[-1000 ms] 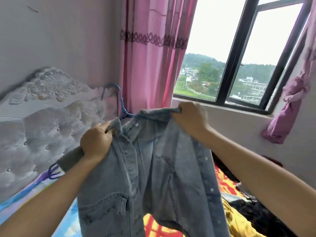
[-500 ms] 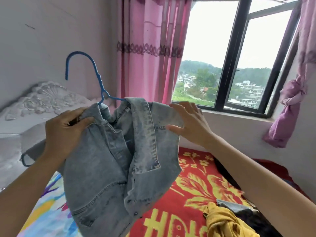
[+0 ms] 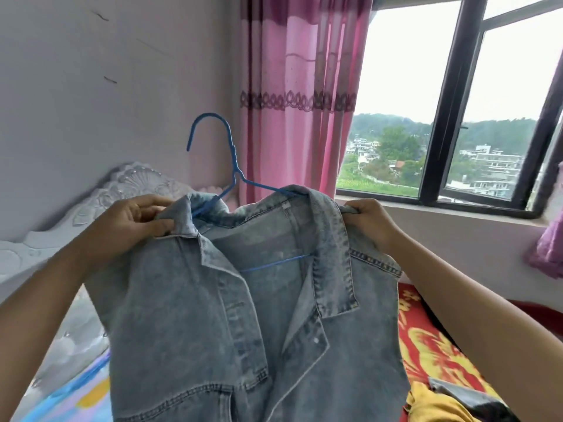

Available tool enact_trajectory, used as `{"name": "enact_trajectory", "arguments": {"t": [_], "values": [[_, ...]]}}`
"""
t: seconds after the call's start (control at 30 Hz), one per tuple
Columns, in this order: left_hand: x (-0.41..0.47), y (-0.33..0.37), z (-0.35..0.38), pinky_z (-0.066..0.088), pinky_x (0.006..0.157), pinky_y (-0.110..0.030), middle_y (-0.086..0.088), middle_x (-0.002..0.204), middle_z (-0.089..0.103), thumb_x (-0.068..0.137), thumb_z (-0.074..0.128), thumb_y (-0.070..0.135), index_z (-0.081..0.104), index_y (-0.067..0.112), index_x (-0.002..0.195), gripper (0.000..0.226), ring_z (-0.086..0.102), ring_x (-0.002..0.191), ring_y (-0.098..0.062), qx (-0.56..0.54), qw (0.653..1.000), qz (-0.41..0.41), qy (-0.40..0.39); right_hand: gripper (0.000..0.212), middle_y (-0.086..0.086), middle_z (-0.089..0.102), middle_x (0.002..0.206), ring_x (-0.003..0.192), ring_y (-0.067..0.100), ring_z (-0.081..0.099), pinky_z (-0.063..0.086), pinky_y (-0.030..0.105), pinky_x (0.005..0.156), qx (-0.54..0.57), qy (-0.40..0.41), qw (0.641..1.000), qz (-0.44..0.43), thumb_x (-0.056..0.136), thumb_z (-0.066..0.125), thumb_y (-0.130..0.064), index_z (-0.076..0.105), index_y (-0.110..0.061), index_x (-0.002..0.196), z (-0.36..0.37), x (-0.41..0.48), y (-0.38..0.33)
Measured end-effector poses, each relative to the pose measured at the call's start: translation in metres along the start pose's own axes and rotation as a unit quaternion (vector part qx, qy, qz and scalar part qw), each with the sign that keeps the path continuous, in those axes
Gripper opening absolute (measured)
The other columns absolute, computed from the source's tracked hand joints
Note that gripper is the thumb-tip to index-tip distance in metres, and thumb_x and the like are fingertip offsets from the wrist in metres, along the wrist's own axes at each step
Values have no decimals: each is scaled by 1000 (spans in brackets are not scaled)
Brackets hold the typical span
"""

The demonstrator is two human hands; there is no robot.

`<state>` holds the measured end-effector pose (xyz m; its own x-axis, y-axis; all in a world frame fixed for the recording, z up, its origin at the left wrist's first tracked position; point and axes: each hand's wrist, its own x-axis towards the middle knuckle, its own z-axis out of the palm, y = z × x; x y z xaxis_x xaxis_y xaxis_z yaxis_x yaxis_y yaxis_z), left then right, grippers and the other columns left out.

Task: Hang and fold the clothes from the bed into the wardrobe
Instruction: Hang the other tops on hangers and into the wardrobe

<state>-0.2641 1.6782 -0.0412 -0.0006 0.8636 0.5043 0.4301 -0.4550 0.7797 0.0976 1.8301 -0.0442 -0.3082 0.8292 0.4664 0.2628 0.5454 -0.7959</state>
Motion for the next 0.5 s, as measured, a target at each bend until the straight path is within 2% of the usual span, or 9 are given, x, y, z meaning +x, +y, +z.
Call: {"name": "enact_trajectory", "arguments": {"t": [0.07, 0.13, 0.23, 0.27, 0.3, 0.33, 0.37, 0.43, 0.5], "values": [[-2, -10, -11, 55, 72, -27, -4, 97, 73, 38, 90, 48, 71, 40, 88, 54, 69, 84, -13, -38, 994, -72, -75, 59, -1, 31, 51, 57, 12, 30, 28, 30, 60, 27, 12, 1000, 9, 81, 65, 1, 34, -22, 36, -2, -1, 4], [-8, -18, -15, 51, 82, -34, -9, 102, 72, 48, 90, 47, 69, 31, 98, 57, 68, 95, -22, 5, 986, -99, -132, 57, 1, 36, 54, 59, 15, 35, 32, 32, 62, 28, 2, 999, 19, 80, 67, 1, 39, -21, 36, -5, -8, 5], [-15, -31, -13, 53, 82, -24, -4, 98, 73, 77, 72, 15, 73, 27, 91, 18, 65, 98, -24, 47, 995, -77, -37, 43, 6, 45, 61, 64, 17, 41, 36, 34, 66, 38, 12, 999, 30, 78, 70, -2, 52, -16, 41, -8, -14, 11], [-16, -32, -11, 53, 83, -25, 2, 94, 74, 76, 72, 18, 75, 32, 85, 17, 64, 96, -20, 40, 997, -69, 6, 32, 9, 47, 66, 67, 20, 43, 36, 35, 68, 46, 15, 998, 31, 76, 72, -4, 55, -6, 49, -10, -16, 10], [-19, -29, -9, 52, 85, -28, 8, 92, 74, 70, 78, 35, 75, 38, 83, 14, 65, 94, -16, 26, 997, -64, 20, 25, 11, 48, 70, 71, 22, 43, 36, 37, 71, 53, 22, 998, 30, 73, 74, -6, 57, 4, 58, -12, -16, 12], [-19, -25, -6, 49, 85, -29, 11, 93, 73, 55, 83, 55, 74, 43, 84, 33, 66, 93, -12, 22, 998, -55, 6, 23, 12, 48, 72, 75, 23, 44, 36, 38, 73, 60, 32, 997, 37, 71, 75, -8, 59, 6, 62, -17, -19, 13], [-18, -22, -2, 48, 82, -26, 12, 94, 73, 43, 82, 66, 73, 45, 86, 49, 66, 91, -6, 29, 997, -63, -34, 21, 11, 47, 72, 75, 23, 43, 35, 38, 74, 64, 41, 996, 40, 70, 75, -8, 60, -2, 57, -22, -22, 12], [-15, -9, 10, 49, 74, -17, 19, 91, 72, 35, 77, 63, 71, 50, 83, 50, 65, 84, 7, 56, 993, -70, -76, 39, 7, 43, 66, 71, 22, 40, 33, 37, 71, 59, 56, 996, 47, 71, 73, -6, 51, -18, 42, -31, -28, 10], [-11, -1, 17, 47, 71, -13, 30, 84, 68, 32, 76, 60, 66, 60, 77, 45, 61, 80, 16, 90, 989, -73, -90, 48, 2, 41, 57, 62, 17, 37, 32, 34, 65, 67, 73, 994, 46, 74, 70, 0, 46, -21, 39, -37, -34, 6]]}}
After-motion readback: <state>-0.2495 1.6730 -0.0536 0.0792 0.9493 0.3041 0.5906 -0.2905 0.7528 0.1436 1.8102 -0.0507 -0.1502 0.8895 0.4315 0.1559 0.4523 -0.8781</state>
